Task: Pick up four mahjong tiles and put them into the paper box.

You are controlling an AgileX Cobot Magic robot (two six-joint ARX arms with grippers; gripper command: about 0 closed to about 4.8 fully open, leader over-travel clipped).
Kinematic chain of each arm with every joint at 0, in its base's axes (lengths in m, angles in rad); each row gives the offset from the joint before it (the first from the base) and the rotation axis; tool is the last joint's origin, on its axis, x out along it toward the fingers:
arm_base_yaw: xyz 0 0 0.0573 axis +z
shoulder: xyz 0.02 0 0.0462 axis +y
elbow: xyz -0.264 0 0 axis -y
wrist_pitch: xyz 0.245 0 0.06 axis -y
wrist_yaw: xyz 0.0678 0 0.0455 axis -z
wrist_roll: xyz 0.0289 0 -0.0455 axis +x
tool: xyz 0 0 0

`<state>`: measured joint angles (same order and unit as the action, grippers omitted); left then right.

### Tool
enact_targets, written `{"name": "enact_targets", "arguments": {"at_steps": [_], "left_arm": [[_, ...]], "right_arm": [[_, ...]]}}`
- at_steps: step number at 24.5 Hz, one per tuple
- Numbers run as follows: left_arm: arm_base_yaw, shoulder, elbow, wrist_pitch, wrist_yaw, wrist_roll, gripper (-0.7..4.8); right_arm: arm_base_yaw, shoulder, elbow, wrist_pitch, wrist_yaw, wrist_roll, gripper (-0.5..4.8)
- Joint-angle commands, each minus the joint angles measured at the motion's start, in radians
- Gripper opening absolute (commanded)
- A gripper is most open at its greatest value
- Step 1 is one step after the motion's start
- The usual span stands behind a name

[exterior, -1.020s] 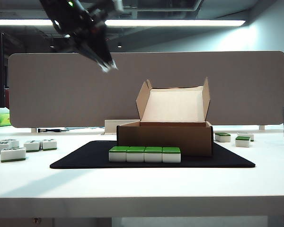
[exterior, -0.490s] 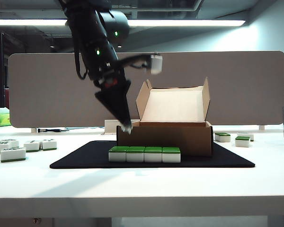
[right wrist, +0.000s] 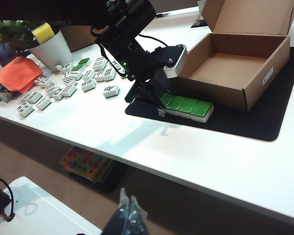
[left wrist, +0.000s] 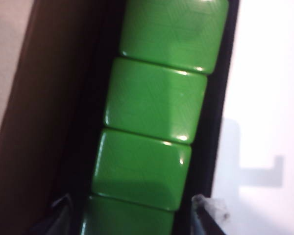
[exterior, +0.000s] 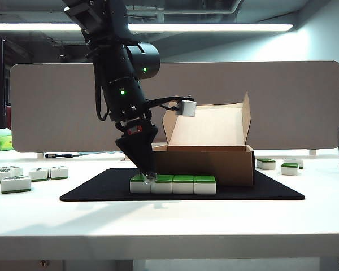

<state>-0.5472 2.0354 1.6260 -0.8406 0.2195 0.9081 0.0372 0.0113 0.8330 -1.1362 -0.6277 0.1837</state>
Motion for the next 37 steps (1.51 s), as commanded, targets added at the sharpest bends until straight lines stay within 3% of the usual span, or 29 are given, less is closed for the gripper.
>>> {"name": "enact_targets", "arguments": {"at_steps": [1, 18, 21, 25, 33, 37], "left_arm": [[-0.006, 0.002, 0.002, 0.031, 0.002, 0.005, 3.1], [-0.006, 0.035, 0.001, 0.019, 0.003, 0.005, 3.05], [-0.006, 0.041, 0.001, 0.027, 0.003, 0.005, 2.96], [-0.006, 0.045, 0.001, 0.028, 0.005, 0.004, 2.09], [-0.006, 0.031, 0.004, 0.029, 0.002, -0.007, 2.05], [-0.01, 0.011, 0.034, -0.032, 0.003, -0.007, 2.05]], "right_arm": [[0.0, -0.011, 0.003, 0.01, 0.0, -0.006, -0.01], [0.0, -0.011, 0.003, 0.011, 0.008, -0.032, -0.01], [0.0, -0.011, 0.003, 0.01, 0.008, -0.032, -0.01], [0.0, -0.011, 0.003, 0.011, 0.008, -0.031, -0.01], [0.0, -0.011, 0.003, 0.011, 0.008, -0.031, -0.01], [0.0, -0.011, 0.003, 0.011, 0.008, -0.031, -0.01]]}}
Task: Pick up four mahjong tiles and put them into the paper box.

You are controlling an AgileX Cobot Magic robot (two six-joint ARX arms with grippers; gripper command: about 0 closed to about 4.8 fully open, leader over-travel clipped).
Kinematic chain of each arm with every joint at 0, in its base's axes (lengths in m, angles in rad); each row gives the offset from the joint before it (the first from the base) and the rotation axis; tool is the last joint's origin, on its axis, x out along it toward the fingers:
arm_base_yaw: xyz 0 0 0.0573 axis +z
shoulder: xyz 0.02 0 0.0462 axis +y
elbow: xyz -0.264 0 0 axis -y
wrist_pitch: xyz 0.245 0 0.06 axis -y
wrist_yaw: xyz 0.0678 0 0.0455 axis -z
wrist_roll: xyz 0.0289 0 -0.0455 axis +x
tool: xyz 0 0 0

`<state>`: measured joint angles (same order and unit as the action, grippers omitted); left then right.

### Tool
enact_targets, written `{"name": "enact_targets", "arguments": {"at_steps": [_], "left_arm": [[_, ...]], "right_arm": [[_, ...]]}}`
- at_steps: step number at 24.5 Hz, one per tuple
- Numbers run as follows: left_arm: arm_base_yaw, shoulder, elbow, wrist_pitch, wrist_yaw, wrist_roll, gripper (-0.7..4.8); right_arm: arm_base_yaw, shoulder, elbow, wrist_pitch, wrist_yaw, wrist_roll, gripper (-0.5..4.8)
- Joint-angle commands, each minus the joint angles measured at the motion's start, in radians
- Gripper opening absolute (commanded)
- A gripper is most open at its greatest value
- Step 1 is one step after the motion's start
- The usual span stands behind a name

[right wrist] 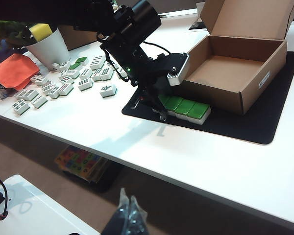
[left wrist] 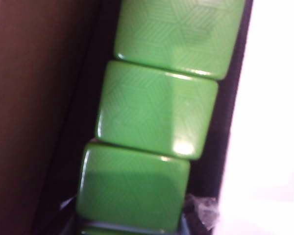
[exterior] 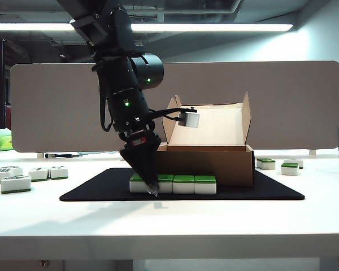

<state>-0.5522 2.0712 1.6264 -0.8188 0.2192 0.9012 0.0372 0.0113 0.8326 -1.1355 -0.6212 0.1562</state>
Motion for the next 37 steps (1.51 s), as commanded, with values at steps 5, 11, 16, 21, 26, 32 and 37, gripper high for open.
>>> {"name": "enact_targets", "arguments": {"at_steps": [5, 11, 16, 21, 26, 32, 37], "left_arm": [[-0.011, -0.029, 0.148, -0.194, 0.006, -0.042, 2.05], [-0.018, -0.031, 0.231, -0.188, 0.005, -0.09, 2.05], [-0.015, -0.029, 0.247, -0.009, 0.002, -0.09, 1.62], [-0.014, 0.006, 0.246, 0.145, 0.002, -0.09, 1.13], [-0.014, 0.064, 0.246, 0.215, 0.003, -0.09, 1.15], [-0.012, 0.15, 0.246, 0.246, 0.002, -0.09, 1.17], [-0.008, 0.184, 0.246, 0.257, 0.005, -0.09, 1.57]], "right_arm": [[0.0, -0.011, 0.004, 0.01, 0.002, -0.004, -0.01], [0.0, -0.011, 0.004, 0.01, 0.001, -0.004, -0.01], [0.0, -0.011, 0.004, 0.01, 0.001, -0.004, -0.01], [0.0, -0.011, 0.004, 0.01, 0.001, -0.004, -0.01], [0.0, -0.011, 0.004, 0.01, 0.0, -0.003, -0.01], [0.0, -0.011, 0.004, 0.01, -0.002, -0.003, -0.01], [0.0, -0.011, 0.004, 0.01, -0.002, -0.003, -0.01]]}}
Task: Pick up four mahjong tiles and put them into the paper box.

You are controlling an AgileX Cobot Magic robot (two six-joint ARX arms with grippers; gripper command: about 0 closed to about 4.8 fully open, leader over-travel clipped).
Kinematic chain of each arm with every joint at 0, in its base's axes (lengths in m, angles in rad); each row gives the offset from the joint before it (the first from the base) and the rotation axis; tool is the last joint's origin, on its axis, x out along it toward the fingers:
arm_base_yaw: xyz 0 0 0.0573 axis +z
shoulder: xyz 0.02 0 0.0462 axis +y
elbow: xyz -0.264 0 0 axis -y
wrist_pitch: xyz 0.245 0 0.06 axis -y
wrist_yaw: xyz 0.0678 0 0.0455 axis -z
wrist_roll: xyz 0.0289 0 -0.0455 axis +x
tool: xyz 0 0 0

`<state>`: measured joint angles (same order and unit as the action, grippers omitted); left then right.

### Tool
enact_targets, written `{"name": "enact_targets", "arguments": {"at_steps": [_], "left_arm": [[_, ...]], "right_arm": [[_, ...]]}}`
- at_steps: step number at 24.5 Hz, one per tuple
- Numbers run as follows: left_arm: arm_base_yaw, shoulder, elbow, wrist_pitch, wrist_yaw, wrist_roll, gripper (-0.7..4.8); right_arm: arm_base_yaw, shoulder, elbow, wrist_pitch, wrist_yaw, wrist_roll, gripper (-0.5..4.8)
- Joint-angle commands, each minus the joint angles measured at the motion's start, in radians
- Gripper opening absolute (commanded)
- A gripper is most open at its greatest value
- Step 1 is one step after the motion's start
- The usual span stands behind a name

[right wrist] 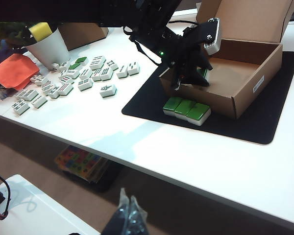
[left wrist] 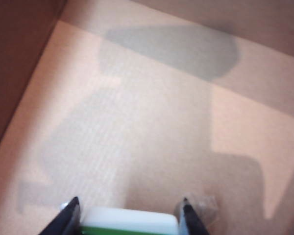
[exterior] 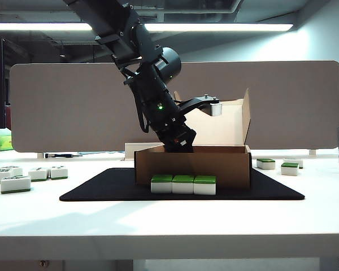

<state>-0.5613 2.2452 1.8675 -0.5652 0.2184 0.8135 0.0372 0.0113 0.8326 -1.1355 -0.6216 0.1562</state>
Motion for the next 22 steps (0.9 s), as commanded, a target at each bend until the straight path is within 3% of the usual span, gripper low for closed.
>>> {"name": "enact_targets", "arguments": {"at_steps": [1, 4, 11, 13, 16, 17, 20, 22], "left_arm": [[0.002, 0.01, 0.005, 0.003, 0.006, -0.003, 1.9], [0.003, 0.011, 0.005, 0.005, 0.005, -0.003, 2.61], [0.005, 0.004, 0.016, 0.0, 0.001, -0.01, 2.79], [0.005, -0.013, 0.038, -0.029, -0.006, -0.063, 2.79], [0.004, -0.056, 0.078, -0.095, -0.044, -0.233, 2.79], [0.002, -0.096, 0.103, -0.156, -0.066, -0.393, 2.79], [0.0, -0.178, 0.113, -0.238, -0.064, -0.704, 2.78], [-0.006, -0.211, 0.113, -0.298, -0.064, -0.824, 2.78]], "right_arm": [[0.0, -0.011, 0.004, 0.01, -0.002, -0.003, -0.01], [0.0, -0.011, 0.004, 0.01, -0.002, -0.003, -0.01], [0.0, -0.011, 0.004, 0.01, -0.002, -0.003, -0.01], [0.0, -0.011, 0.004, 0.01, -0.002, -0.003, -0.01], [0.0, -0.011, 0.004, 0.01, -0.002, -0.004, -0.01], [0.0, -0.011, 0.003, 0.01, -0.002, -0.004, -0.01], [0.0, -0.011, 0.003, 0.01, 0.002, -0.004, -0.01], [0.0, -0.011, 0.003, 0.01, 0.002, -0.004, -0.01]]}}
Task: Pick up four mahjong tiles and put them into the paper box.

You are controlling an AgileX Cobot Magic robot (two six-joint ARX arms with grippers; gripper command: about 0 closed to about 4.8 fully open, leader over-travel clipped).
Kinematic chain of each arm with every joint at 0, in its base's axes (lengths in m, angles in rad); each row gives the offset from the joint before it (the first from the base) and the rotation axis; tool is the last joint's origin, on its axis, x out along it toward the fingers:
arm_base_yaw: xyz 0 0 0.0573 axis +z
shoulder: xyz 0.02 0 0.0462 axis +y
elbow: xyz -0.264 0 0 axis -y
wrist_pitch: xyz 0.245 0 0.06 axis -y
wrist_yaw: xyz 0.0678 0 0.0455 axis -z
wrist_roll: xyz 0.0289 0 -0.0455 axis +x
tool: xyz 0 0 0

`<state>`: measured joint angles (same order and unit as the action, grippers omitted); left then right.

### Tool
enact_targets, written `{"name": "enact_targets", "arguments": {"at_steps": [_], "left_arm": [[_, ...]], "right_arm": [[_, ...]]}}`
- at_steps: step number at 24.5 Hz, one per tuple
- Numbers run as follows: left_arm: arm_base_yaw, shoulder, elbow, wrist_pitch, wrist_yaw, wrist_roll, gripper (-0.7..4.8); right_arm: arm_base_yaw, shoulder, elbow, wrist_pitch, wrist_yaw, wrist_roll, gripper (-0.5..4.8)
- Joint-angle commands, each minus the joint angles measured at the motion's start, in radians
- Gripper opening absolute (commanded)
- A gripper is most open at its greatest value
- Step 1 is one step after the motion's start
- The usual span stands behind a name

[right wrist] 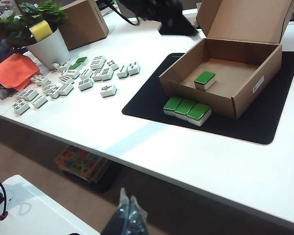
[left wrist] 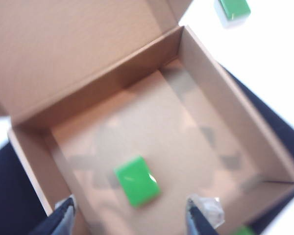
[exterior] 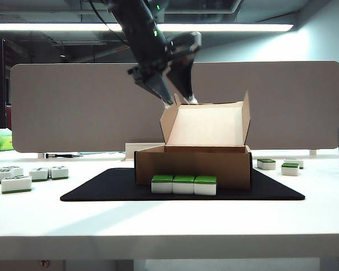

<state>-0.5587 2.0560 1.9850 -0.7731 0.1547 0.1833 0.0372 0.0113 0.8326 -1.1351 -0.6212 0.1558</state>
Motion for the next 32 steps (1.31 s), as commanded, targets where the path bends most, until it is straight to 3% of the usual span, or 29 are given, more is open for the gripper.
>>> {"name": "enact_targets", "arguments": {"at_steps": [1, 4, 6, 9, 16, 25, 32], "left_arm": [[-0.009, -0.027, -0.004, -0.118, 0.001, -0.208, 2.78], [-0.014, -0.025, -0.01, -0.274, -0.017, -0.232, 2.77], [-0.015, -0.008, -0.011, -0.347, -0.043, -0.298, 2.77], [-0.016, 0.013, -0.011, -0.395, -0.046, -0.351, 2.77], [-0.034, 0.121, -0.012, -0.415, -0.043, -0.382, 2.77], [-0.048, 0.183, -0.015, -0.334, -0.047, -0.403, 2.76], [-0.047, 0.195, -0.015, -0.392, -0.14, -0.401, 2.65]], "right_arm": [[0.0, -0.011, 0.003, 0.01, 0.002, -0.003, -0.01], [0.0, -0.011, 0.004, 0.01, 0.001, -0.003, -0.01], [0.0, -0.011, 0.004, 0.01, 0.001, -0.003, -0.01], [0.0, -0.011, 0.004, 0.01, 0.001, -0.003, -0.01], [0.0, -0.011, 0.004, 0.01, 0.001, -0.003, -0.01], [0.0, -0.011, 0.004, 0.01, 0.001, -0.003, -0.01], [0.0, -0.011, 0.004, 0.01, 0.001, -0.003, -0.01]]}}
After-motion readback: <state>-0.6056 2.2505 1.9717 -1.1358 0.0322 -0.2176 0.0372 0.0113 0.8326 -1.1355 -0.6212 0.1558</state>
